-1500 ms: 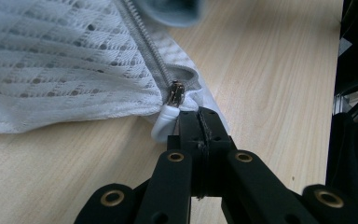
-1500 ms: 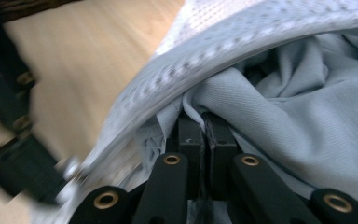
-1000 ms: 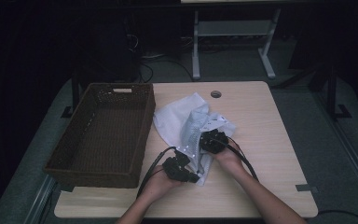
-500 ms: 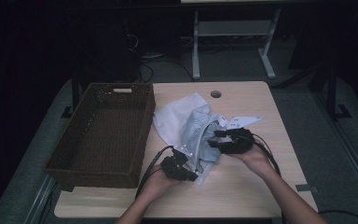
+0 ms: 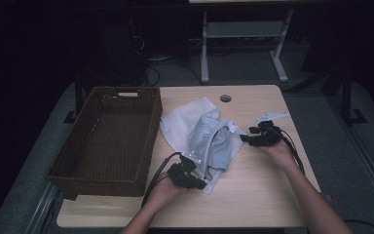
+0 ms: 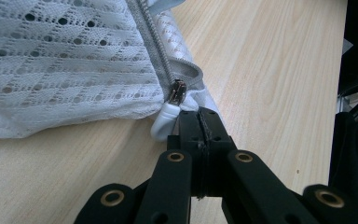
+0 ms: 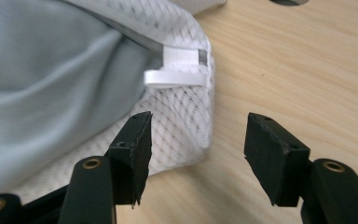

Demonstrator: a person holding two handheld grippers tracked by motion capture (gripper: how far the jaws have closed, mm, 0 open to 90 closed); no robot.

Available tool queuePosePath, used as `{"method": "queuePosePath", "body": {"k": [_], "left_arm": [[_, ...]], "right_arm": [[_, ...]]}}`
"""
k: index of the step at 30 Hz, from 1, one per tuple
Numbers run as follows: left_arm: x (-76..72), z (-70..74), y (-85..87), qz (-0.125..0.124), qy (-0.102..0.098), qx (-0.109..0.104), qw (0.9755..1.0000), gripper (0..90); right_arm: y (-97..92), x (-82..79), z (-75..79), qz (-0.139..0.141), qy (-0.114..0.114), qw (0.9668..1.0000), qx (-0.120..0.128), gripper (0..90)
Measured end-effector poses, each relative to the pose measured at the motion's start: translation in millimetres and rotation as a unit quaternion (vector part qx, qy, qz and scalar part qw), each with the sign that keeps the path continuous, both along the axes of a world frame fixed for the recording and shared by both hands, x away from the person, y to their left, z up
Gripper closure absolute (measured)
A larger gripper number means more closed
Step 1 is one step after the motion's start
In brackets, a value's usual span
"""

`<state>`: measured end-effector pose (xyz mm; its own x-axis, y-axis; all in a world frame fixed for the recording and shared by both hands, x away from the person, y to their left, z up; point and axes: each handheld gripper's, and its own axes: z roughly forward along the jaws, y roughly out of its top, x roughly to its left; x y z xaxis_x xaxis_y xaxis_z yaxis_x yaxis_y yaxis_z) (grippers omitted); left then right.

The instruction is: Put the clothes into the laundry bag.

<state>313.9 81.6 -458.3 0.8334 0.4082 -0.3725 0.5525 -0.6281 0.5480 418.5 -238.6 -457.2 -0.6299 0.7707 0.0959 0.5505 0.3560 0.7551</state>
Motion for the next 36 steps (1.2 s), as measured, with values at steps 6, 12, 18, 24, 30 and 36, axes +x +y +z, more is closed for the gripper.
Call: {"method": "queuePosePath", "body": {"k": [6,12,18,24,30,36], "left_arm": [[-0.1,-0.4,-0.2,0.001,0.001,0.0,1.0,89.5],[0.2,-0.9,-0.2,0.001,0.002,0.0,1.0,89.5],[0.1,-0.6,0.0,0.001,0.001,0.0,1.0,89.4],[0.5,3.4,3.4,0.008,-0.004,-0.006,0.9999,89.4],[4.1,8.4,13.6,0.027,-0.011,-0.009,0.9995,89.4],[7.5,10.5,21.7,0.053,-0.015,-0.002,0.9985,89.1]], "right_arm": [[2.3,9.5,-20.1,0.021,0.018,0.9994,0.02,44.2],[8.2,9.6,-23.3,0.026,0.018,0.9993,0.019,61.0],[8.4,7.4,-21.4,0.018,0.01,0.9998,0.005,85.0],[9.4,-1.1,-12.3,0.025,0.008,0.9992,-0.029,87.1],[7.6,-23.5,-1.5,0.035,0.021,0.9976,-0.056,87.1],[2.0,-57.5,10.7,0.045,0.023,0.9967,-0.063,87.2]]}}
